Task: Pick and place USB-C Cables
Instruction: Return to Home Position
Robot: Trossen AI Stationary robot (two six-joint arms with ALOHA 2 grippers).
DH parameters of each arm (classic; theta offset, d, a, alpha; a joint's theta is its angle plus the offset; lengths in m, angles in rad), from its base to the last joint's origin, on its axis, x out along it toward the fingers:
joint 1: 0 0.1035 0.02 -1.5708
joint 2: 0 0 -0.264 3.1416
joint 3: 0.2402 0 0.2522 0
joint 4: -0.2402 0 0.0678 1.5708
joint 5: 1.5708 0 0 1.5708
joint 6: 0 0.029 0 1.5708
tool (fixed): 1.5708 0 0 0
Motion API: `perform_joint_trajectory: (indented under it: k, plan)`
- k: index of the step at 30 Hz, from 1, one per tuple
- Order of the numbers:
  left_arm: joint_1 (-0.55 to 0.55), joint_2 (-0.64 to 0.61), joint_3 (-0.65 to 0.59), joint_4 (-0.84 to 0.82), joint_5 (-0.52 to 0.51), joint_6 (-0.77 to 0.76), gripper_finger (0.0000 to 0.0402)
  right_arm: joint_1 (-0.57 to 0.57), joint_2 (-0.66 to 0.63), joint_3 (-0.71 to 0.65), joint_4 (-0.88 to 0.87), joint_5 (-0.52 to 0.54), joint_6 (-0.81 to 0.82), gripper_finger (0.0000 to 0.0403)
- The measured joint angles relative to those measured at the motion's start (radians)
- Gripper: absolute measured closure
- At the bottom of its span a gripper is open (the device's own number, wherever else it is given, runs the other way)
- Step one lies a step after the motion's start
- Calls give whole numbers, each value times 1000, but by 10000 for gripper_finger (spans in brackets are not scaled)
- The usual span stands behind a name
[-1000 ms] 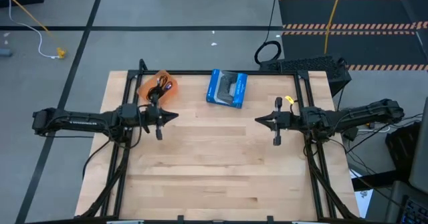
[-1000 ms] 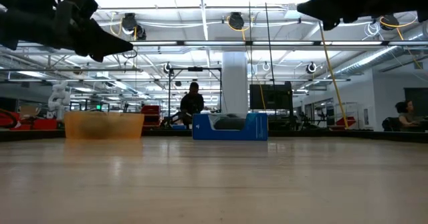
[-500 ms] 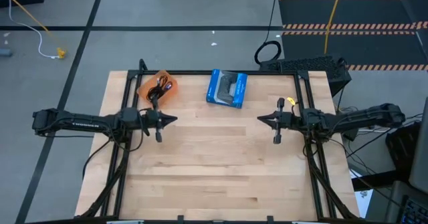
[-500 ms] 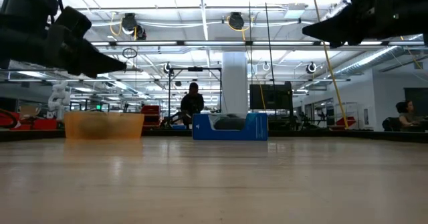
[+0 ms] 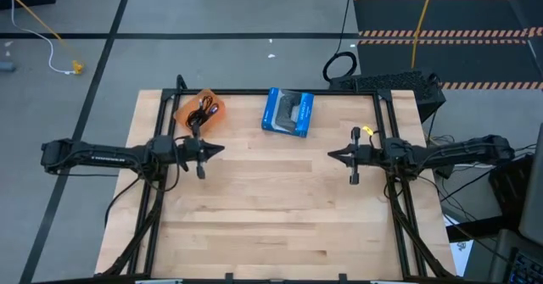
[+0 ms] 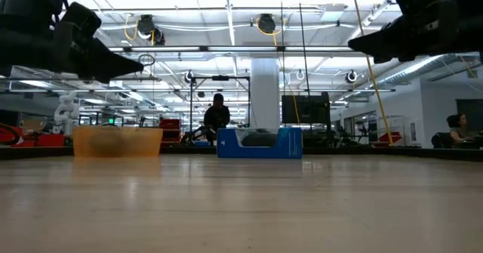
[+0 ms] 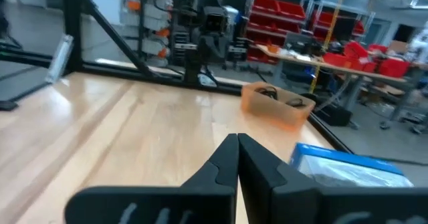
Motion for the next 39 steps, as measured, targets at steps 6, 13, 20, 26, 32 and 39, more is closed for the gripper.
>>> perform_joint_trajectory:
  k: [6,13,20,26,32,39]
  plan:
    - [0,-23,0,53,0,1,398,0,-92,-57,41,-4,0,403]
    - [0,-25,1,173,11,-29,396,0,-242,-96,-2,-18,-5,403]
    - [0,-35,1,198,69,-42,389,0,-391,-94,-140,-56,0,403]
    - [0,-35,1,197,69,-54,397,0,-518,-95,-264,-55,4,403]
    - [0,-35,1,196,69,-61,391,0,-536,-84,-321,-54,5,403]
    - [0,-35,1,196,69,-64,391,0,-537,-82,-336,-52,24,403]
